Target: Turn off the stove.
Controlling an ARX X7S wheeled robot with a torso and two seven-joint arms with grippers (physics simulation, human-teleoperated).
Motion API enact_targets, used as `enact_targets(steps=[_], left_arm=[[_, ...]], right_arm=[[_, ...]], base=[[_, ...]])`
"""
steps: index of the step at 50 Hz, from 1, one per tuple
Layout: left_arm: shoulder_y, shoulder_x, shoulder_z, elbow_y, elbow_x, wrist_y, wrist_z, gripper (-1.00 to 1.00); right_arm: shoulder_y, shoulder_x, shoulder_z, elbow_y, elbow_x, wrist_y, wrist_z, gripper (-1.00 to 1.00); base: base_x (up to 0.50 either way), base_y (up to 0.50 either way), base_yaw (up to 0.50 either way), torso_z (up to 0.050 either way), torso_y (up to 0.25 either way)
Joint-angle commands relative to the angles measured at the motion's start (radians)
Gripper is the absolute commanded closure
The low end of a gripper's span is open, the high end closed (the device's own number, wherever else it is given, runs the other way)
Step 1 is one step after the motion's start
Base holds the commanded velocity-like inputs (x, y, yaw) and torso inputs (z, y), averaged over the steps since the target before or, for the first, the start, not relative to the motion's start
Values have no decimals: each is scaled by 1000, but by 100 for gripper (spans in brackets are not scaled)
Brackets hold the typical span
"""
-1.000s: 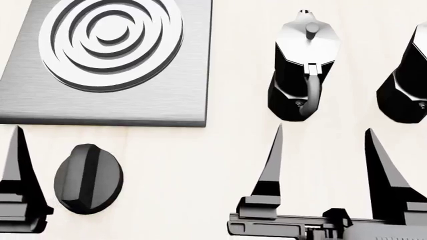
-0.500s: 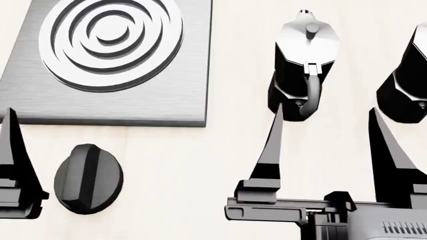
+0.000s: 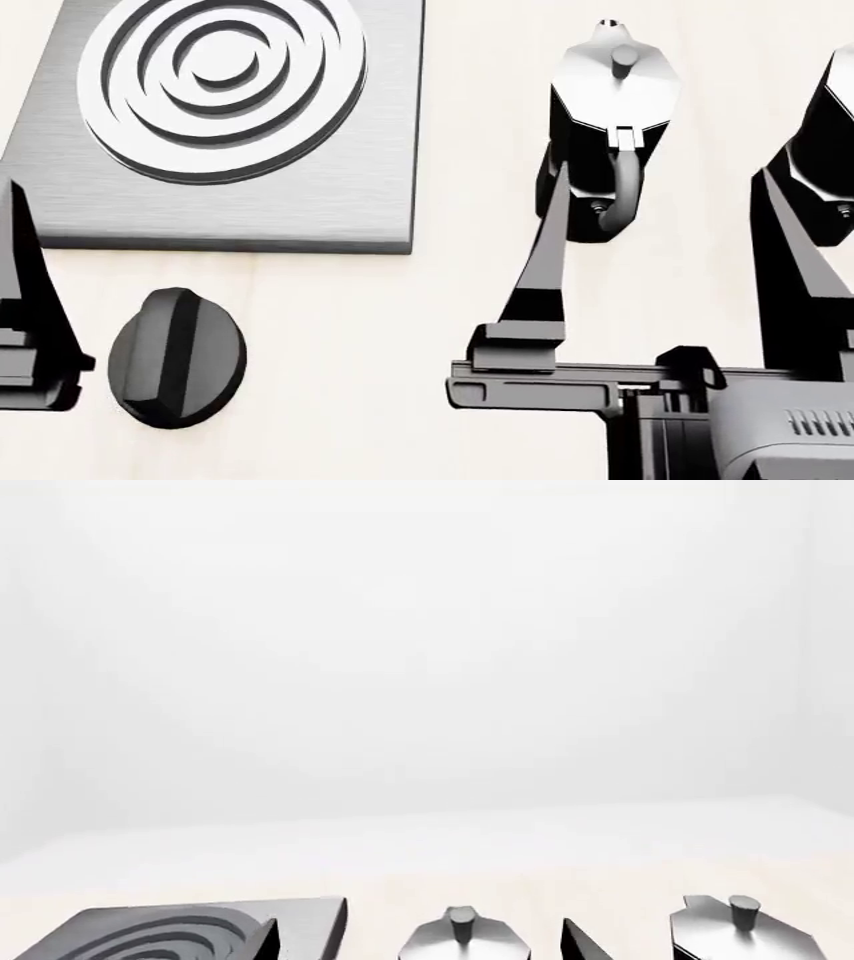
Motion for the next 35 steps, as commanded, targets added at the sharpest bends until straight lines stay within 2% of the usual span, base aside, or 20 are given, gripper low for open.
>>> enact_targets(steps=[1,35], left_arm=[[-26,-4,-1,20,-14,-21,-7,-100],[-79,-18,-7,81,-61,-67,-30,-100]], right_arm=[[39,4,4,-19,25,30,15,-100],[132,9,-3,-72,82,84,58,-100]], base=[[0,0,0,0,0],[0,0,0,0,0]])
